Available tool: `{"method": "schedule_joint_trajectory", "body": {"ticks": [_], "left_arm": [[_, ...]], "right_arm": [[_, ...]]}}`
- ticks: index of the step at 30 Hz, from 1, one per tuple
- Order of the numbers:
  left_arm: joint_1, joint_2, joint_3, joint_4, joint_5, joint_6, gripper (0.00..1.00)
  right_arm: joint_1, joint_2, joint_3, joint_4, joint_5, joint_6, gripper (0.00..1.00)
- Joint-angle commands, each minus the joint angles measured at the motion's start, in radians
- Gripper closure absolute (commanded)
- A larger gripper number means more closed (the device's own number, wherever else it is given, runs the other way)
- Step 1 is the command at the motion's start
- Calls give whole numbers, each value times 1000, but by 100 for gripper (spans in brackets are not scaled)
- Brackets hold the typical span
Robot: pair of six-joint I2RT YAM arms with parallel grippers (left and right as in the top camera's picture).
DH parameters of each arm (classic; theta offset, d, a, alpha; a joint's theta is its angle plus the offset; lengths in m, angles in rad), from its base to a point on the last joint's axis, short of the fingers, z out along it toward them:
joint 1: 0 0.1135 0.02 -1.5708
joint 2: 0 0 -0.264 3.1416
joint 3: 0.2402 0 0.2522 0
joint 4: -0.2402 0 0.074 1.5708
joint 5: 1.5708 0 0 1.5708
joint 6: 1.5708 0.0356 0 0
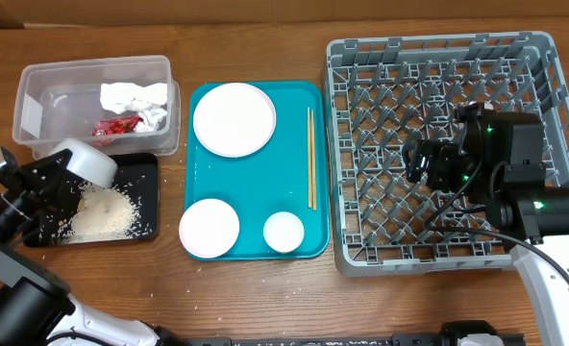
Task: Sort waste into correct bins and load items into the dishwasher
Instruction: 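Carry the rice bowl left and tip the rice onto the black tray, then return the emptied bowl to the teal tray with the left gripper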
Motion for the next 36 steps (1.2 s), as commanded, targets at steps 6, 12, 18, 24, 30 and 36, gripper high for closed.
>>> {"method": "schedule_joint_trajectory", "body": {"ticks": [6,12,18,24,30,36], "left_arm": [[-79,-5,39,102,-229,-138,96],[-264,-17,163,-71,-287,25,96],[-613,-29,385,-45,-681,-124,96],[-1050,-11,404,24,-1376,-356,96],[-1294,90,390,14,-1608,-419,96],[-1382,201,390,10,-1618,-419,96]], "right_arm": [[-3,-3,24,6,-1,0,0],[-3,-3,24,6,-1,0,0],[-3,-2,24,5,-1,0,0],[-3,-2,24,6,-1,-1,0],[-3,-2,24,6,-1,-4,0],[-3,-2,24,5,-1,-4,0]]}}
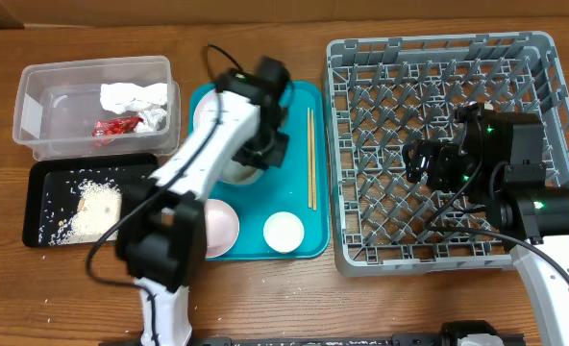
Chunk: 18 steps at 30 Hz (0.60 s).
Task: Sort waste into correct bins and load items into the dishwasher
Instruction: 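Return the emptied bowl to the teal tray with the left gripper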
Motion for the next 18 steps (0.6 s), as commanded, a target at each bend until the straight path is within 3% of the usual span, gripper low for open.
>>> {"method": "schedule_joint_trajectory", "body": {"ticks": [1,4,5,8,10,14,18], "left_arm": [[-18,71,-13,-3,-85,-31,96],[-19,107,-13,-13,-85,-31,95],[-16,109,-13,-21,-85,-31,88],[-8,99,-2,-27,-84,-32,39],[-3,86,38,-43,-84,-31,21],[-3,51,194,-131,-80,-21,14],[-3,34,333,-227,-36,31,13]], "right_arm": [[-3,-2,24,5,-1,-4,0],[-3,-2,24,5,-1,-4,0],[-3,-2,24,5,-1,-4,0],[-3,-1,24,6,-1,-4,0],[-3,1,24,6,-1,-4,0],[-3,10,24,6,-1,-4,0],[-3,18,24,6,-1,-3,0]]}}
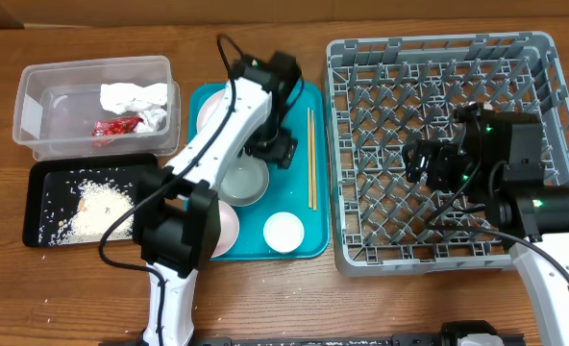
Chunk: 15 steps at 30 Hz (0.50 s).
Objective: Sort waste into correct bins and load items into the dishwasher
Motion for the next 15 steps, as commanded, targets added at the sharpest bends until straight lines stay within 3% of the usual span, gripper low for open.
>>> {"method": "schedule_joint_trajectory", "body": {"ticks": [1,7,15], "left_arm": [[5,-53,130,-74,67,82,14],[-11,-53,127,-249,220,191,24],[-77,-161,-152,-213,190,137,25]], "right_arm": [[-3,10,24,5,-2,-3,0],[-3,14,24,5,-2,-4,0],[-3,14,24,-3,-2,-4,0]]}}
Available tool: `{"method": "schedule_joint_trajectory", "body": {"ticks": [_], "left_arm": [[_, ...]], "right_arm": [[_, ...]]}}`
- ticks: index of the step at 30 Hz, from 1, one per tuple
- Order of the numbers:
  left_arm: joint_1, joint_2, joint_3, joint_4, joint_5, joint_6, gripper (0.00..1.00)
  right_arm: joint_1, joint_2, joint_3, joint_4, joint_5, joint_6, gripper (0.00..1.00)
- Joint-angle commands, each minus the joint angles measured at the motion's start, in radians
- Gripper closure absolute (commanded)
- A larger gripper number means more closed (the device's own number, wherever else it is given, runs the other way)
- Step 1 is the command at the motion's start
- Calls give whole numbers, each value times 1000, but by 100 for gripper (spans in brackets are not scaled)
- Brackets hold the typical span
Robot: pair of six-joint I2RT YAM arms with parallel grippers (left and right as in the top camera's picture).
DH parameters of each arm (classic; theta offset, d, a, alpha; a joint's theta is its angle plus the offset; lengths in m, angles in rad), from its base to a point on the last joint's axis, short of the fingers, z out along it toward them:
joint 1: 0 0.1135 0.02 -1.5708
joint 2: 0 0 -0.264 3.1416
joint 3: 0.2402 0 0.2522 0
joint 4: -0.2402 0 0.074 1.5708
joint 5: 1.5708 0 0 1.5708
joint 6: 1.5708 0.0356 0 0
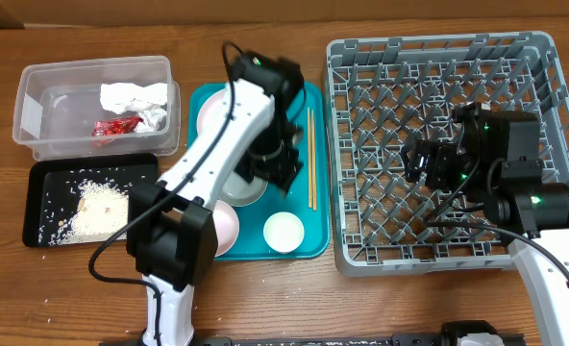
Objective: Sort waste into correct bins and load items into the dishwasher
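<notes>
My left gripper (273,169) hangs low over the teal tray (299,96), shut on the right rim of a white bowl (238,188) that rests on the tray. The arm hides part of the bowl and of the large white plate (212,115) behind it. Another round white dish (224,227) and a small white bowl (284,232) lie at the tray's front. Chopsticks (310,159) lie along its right side. My right gripper (411,160) hovers open over the grey dishwasher rack (361,58), holding nothing.
A black tray (140,168) with spilled rice sits at the left. Behind it stands a clear bin (35,86) holding crumpled paper and a red wrapper. Rice grains dot the wooden table near the front left.
My left gripper has dropped slightly lower and nearer over the tray, with the bowl still under it on the tray. The right arm has not moved.
My left gripper held the white bowl tipped over the black tray, with rice lying there. Then the arm was over the teal tray with the bowl. After that the bowl was down in the tray's middle, where it is now.
</notes>
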Motion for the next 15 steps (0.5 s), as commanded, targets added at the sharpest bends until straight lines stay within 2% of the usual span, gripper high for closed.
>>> {"method": "schedule_joint_trajectory", "body": {"ticks": [1,4,5,6,8,15], "left_arm": [[-29,-93,-136,49,3,-19,25],[-32,-134,-219,129,4,-57,29],[-32,-143,-241,152,3,-71,34],[-32,-150,-275,192,-16,-94,46],[-32,-149,-314,230,-27,-109,55],[-32,-148,-442,340,-8,-127,66]], "right_arm": [[-3,1,24,3,-2,-4,0],[-3,1,24,3,-2,-4,0],[-3,1,24,2,-2,-4,0],[-3,1,24,-2,-2,-4,0],[-3,1,24,-1,-2,-4,0],[-3,1,24,0,-2,-4,0]]}}
